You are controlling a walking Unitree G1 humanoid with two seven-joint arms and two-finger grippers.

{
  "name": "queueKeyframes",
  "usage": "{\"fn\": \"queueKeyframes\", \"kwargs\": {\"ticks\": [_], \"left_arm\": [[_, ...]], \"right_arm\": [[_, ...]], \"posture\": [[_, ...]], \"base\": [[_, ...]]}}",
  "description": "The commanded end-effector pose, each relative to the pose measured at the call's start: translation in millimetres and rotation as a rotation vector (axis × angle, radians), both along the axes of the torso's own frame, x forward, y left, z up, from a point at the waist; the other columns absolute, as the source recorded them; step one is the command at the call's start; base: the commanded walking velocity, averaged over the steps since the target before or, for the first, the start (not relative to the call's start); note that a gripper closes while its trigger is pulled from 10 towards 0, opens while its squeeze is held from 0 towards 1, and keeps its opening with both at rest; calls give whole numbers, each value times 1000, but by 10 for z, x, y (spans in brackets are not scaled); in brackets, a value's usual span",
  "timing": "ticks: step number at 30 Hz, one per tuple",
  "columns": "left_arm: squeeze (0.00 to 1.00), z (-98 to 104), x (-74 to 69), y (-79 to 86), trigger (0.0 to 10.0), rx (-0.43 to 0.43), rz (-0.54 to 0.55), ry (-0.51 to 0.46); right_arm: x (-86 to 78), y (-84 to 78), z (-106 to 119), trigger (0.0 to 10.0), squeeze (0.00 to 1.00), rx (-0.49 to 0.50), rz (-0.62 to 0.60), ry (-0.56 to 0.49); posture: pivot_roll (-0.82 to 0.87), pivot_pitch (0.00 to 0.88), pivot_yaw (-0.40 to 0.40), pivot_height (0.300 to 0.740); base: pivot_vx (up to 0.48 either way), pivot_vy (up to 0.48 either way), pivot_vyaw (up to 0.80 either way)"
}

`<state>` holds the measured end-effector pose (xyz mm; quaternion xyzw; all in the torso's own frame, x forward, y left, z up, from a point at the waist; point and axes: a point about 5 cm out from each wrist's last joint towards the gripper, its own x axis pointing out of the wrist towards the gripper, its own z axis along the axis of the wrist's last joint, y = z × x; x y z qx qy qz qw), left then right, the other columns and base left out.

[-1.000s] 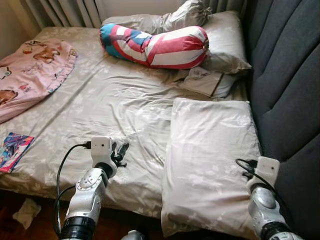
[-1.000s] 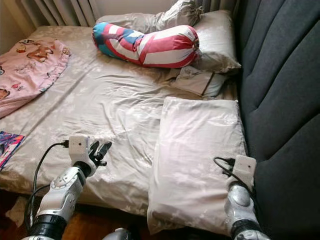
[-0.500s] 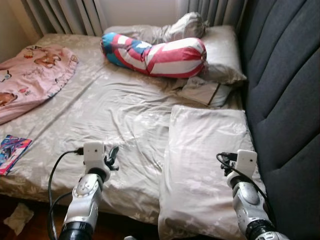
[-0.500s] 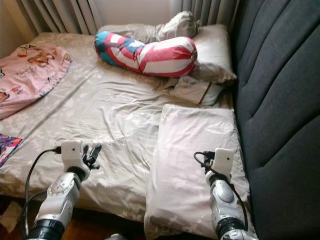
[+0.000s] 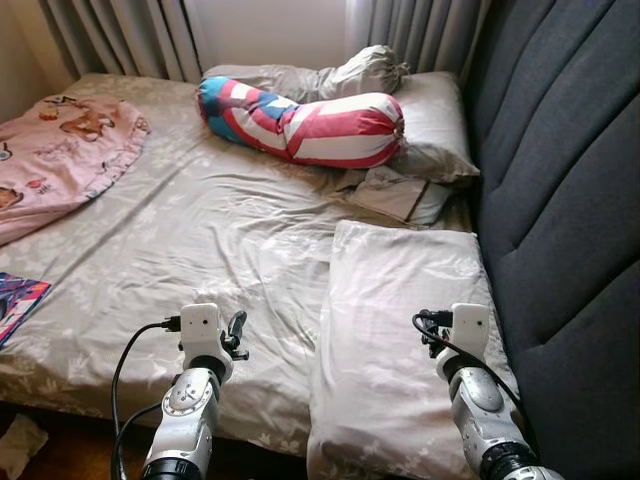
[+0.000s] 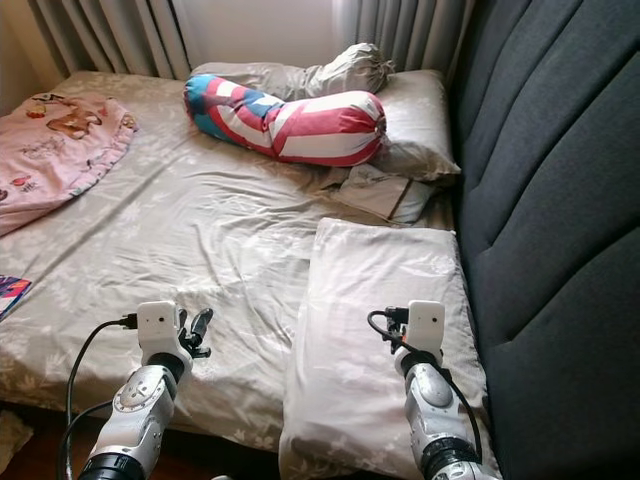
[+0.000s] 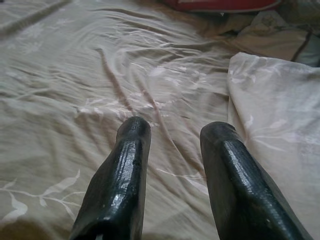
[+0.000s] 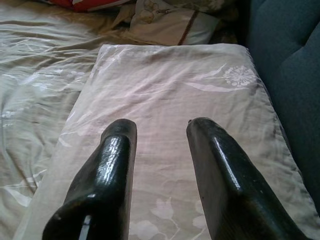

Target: Clean up the room

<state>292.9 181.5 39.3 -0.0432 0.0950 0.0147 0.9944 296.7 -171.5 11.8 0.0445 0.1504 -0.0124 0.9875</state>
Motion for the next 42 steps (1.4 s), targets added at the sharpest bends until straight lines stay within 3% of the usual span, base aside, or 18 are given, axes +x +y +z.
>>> {"fn": "queueKeyframes", "kwargs": {"ticks": [1,27,42], "left_arm": [[0,-15,13,2,10000,2,7,5],[0,-24,41,6,10000,7,2,-8],[0,-10,57,19,10000,10,2,-13]], "right_arm": [[-26,31,-33,10000,0,5,11,18],[-46,77,-70,10000,0,-14,28,43],[-37,102,-52,10000,0,-2,23,25]], "posture": [[-97,28,-34,740],[-85,50,-28,740],[-82,61,-23,740]], "base": [[0,394,0],[0,410,0],[0,418,678]]}}
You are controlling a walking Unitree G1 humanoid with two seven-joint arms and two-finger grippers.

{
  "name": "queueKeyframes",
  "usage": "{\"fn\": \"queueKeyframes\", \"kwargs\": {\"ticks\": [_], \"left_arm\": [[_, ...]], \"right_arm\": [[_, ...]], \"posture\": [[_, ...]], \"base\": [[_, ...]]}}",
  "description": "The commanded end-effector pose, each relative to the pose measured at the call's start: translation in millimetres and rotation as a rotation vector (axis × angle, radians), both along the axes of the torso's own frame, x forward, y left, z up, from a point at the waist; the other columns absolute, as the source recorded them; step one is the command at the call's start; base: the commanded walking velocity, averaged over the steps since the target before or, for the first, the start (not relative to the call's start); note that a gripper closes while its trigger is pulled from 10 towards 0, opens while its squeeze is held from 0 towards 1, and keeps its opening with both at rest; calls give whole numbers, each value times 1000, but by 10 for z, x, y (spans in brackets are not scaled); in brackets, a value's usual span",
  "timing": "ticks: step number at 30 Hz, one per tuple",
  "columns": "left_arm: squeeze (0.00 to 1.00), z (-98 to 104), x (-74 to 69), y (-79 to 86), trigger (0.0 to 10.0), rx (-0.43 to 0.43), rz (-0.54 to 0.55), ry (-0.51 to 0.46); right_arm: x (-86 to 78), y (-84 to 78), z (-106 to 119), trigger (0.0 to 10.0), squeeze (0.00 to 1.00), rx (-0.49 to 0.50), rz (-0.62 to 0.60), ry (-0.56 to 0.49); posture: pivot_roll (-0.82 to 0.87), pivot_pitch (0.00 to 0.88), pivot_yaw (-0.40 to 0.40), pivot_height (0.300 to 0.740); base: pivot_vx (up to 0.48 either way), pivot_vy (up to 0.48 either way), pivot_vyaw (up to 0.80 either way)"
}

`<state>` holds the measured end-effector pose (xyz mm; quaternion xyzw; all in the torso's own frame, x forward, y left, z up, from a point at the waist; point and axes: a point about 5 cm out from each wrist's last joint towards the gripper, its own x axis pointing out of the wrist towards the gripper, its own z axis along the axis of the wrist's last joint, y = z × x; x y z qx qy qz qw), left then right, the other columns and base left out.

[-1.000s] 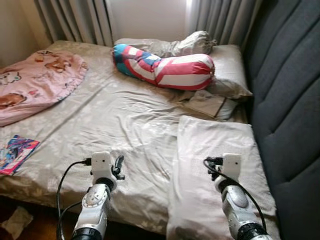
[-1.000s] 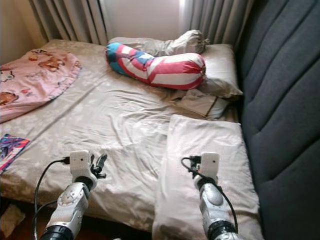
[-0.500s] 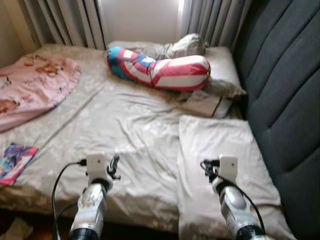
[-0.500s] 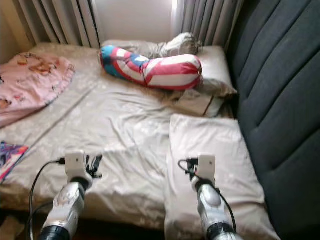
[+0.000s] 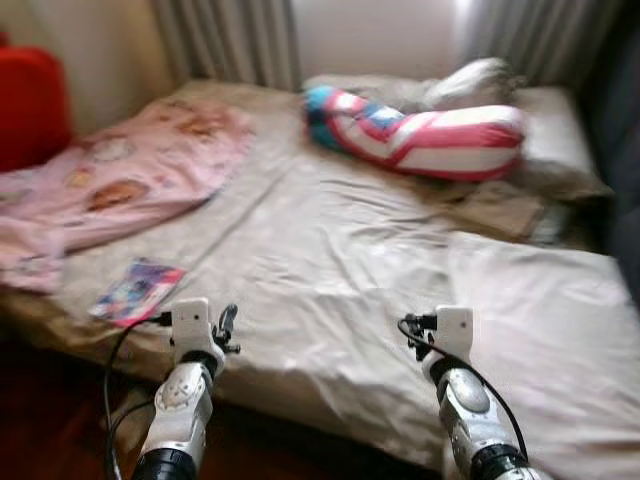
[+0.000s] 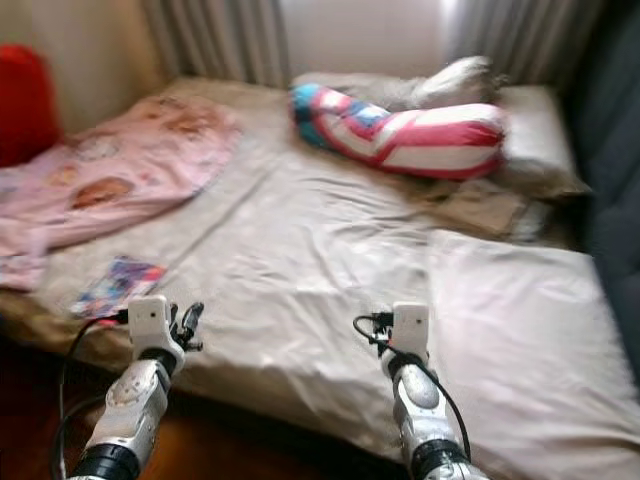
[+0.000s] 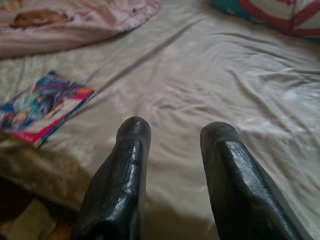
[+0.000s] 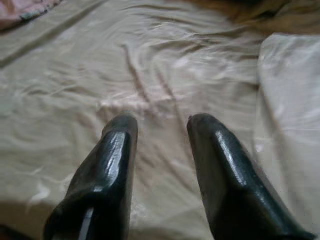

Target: Clean up the room

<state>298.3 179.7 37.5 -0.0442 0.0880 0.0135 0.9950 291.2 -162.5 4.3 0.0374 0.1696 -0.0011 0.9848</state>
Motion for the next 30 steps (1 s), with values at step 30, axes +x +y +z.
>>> {"fn": "queueKeyframes", "kwargs": {"ticks": [30], "left_arm": [[0,24,23,67,10000,17,14,-6]], "right_arm": [[17,36,8,10000,0,39,-3,1]], "posture": [[-76,64,-24,740]], "base": [[0,427,21]]}}
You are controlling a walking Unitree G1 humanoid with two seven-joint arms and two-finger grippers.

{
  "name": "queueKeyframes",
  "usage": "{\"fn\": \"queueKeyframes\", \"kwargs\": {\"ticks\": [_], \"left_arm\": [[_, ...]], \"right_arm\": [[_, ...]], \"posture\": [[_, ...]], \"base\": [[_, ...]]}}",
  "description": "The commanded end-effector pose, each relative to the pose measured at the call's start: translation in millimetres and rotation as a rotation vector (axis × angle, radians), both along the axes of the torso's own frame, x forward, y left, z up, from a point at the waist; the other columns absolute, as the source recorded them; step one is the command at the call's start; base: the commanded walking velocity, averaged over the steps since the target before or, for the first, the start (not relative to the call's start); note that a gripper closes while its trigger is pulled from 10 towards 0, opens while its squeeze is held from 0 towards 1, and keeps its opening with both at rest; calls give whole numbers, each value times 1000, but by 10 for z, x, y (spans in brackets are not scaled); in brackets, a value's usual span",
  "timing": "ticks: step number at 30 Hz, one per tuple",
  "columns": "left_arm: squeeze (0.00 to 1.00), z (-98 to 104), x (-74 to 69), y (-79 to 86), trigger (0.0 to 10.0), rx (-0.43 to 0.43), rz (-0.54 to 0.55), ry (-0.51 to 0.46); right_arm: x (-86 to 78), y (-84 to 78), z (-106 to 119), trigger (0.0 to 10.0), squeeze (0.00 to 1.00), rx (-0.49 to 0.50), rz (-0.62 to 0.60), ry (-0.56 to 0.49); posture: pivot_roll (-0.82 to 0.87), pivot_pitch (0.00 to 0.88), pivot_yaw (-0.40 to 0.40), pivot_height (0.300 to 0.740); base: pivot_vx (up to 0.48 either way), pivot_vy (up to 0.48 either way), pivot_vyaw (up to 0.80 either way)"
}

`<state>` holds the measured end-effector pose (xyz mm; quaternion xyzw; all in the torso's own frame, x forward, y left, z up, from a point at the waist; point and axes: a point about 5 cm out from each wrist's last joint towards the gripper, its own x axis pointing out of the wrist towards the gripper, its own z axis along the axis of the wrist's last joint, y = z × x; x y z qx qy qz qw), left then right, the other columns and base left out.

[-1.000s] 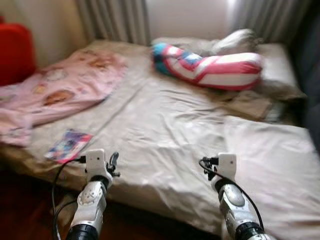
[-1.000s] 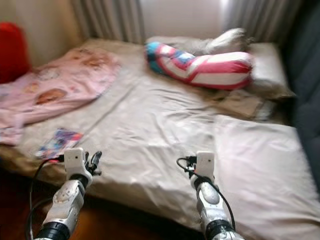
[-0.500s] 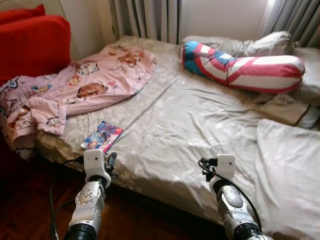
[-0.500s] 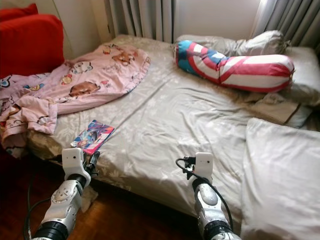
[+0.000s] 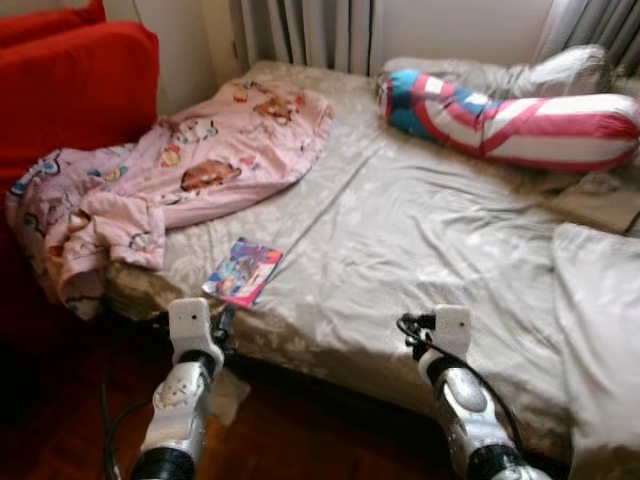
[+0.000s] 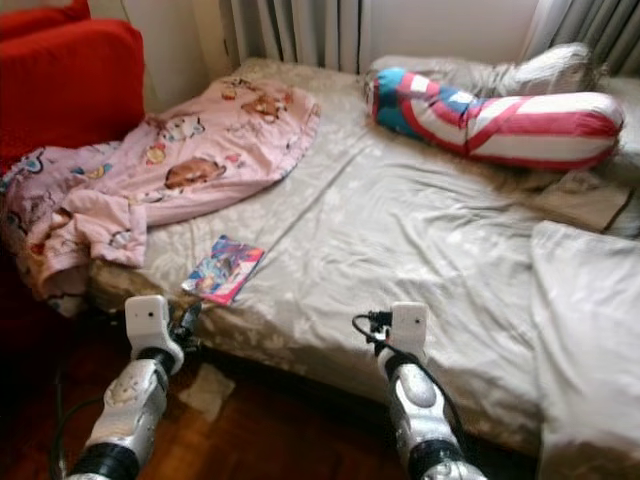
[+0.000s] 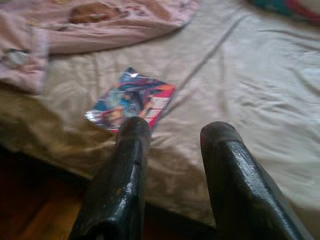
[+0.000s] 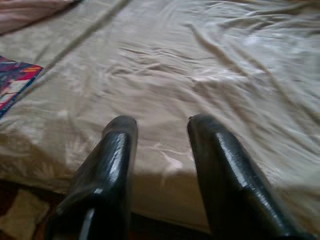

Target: Clean up the room

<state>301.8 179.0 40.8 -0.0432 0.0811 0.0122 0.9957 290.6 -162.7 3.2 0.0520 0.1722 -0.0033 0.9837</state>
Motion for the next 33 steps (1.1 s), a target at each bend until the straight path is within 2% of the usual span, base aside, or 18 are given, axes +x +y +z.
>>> {"fn": "queueKeyframes", "kwargs": {"ticks": [1,33], "left_arm": [[0,-8,-10,74,10000,15,16,8],[0,7,-2,78,10000,20,16,2]], "right_arm": [[23,40,18,10000,0,10,7,-5],[22,96,9,10000,0,16,24,1]], "posture": [[-76,64,-24,740],[-72,43,-21,740]], "base": [[0,431,0],[0,428,0]]}}
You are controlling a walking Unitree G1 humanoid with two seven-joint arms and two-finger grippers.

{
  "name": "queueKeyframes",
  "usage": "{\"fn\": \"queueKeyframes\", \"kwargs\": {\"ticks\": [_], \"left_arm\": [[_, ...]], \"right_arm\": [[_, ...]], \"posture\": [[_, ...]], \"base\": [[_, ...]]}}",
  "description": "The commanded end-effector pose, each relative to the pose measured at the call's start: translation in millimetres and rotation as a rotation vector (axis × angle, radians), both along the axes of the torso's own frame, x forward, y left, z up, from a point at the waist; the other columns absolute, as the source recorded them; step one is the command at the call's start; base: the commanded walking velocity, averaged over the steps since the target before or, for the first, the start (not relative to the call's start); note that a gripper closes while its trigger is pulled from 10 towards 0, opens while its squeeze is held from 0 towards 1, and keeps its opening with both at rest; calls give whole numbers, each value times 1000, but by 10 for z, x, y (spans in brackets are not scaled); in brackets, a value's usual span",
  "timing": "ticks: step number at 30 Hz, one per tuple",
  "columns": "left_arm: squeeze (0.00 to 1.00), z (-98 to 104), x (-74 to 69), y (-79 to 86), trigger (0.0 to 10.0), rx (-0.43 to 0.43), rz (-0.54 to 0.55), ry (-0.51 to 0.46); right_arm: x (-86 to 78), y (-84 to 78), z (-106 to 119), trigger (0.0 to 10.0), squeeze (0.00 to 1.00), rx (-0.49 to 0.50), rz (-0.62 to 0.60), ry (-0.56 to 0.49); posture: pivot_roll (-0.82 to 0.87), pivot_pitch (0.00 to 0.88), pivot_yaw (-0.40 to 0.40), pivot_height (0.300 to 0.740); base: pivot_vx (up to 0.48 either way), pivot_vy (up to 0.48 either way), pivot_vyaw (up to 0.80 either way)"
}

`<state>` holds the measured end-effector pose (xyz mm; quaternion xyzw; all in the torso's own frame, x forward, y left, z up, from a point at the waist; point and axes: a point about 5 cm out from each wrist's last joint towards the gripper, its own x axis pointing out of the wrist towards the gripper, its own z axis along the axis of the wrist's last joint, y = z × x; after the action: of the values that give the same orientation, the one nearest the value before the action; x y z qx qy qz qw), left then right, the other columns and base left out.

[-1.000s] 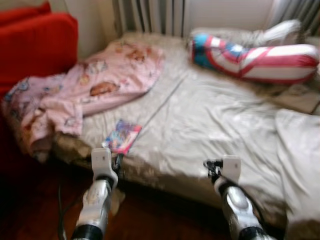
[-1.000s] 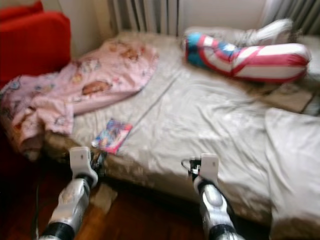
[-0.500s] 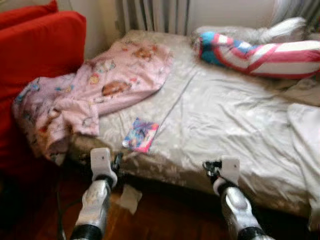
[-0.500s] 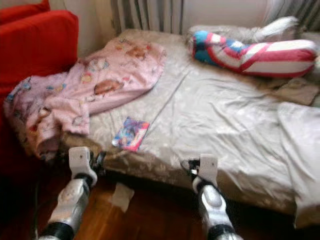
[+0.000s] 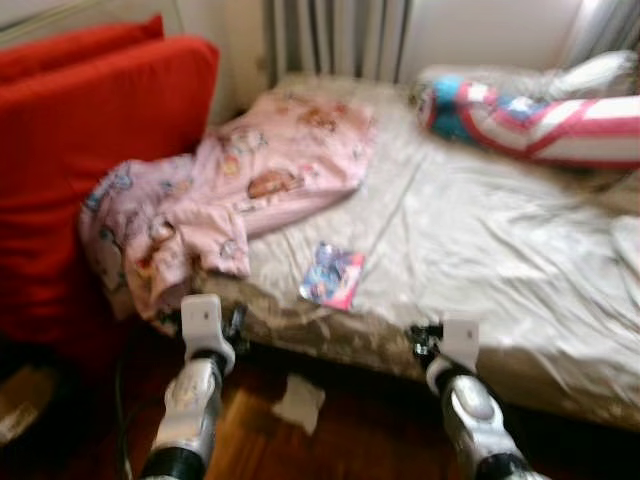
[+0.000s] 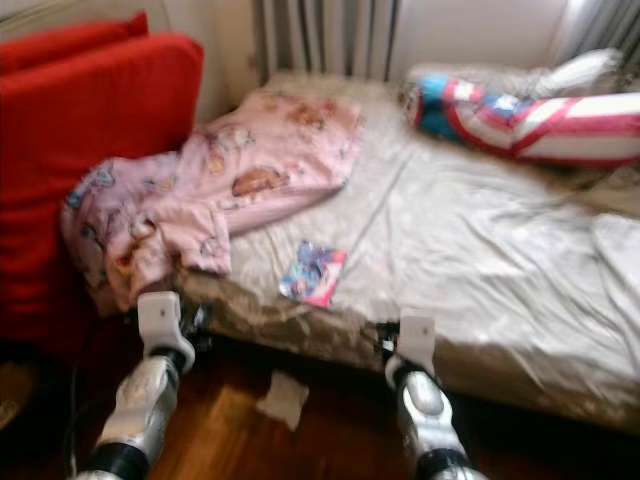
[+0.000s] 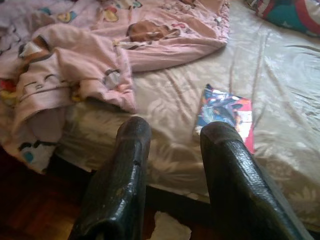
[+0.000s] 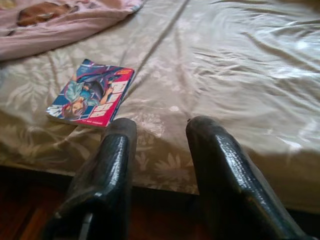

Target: Clean up the room

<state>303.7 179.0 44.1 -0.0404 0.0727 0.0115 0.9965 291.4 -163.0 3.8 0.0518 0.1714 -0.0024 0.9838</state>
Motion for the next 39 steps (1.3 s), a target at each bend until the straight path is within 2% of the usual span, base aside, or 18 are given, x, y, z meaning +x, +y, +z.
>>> {"fn": "queueKeyframes", "kwargs": {"ticks": [1,4,7,12,30,39], "left_arm": [[0,-26,-21,79,10000,15,18,19],[0,-38,-32,91,10000,16,19,22],[0,-181,-96,96,10000,15,-15,108],[0,-345,-230,135,10000,15,-5,173],[0,-337,-197,170,10000,-8,-8,153],[0,-424,-244,232,10000,-16,-4,196]], "right_arm": [[14,99,2,10000,0,16,22,3],[12,100,-1,10000,0,15,23,5],[6,87,-7,10000,0,13,20,7],[5,75,-2,10000,0,11,15,1],[11,86,-1,10000,0,8,21,3],[5,105,-7,10000,0,4,33,3]], "posture": [[-72,43,-21,740],[-73,45,-21,740],[-70,49,-21,740],[-75,55,-20,740],[-69,63,-23,740],[-69,64,-23,740]], "base": [[0,431,0],[0,389,0],[0,0,0],[0,0,0],[0,0,0],[293,0,0]]}}
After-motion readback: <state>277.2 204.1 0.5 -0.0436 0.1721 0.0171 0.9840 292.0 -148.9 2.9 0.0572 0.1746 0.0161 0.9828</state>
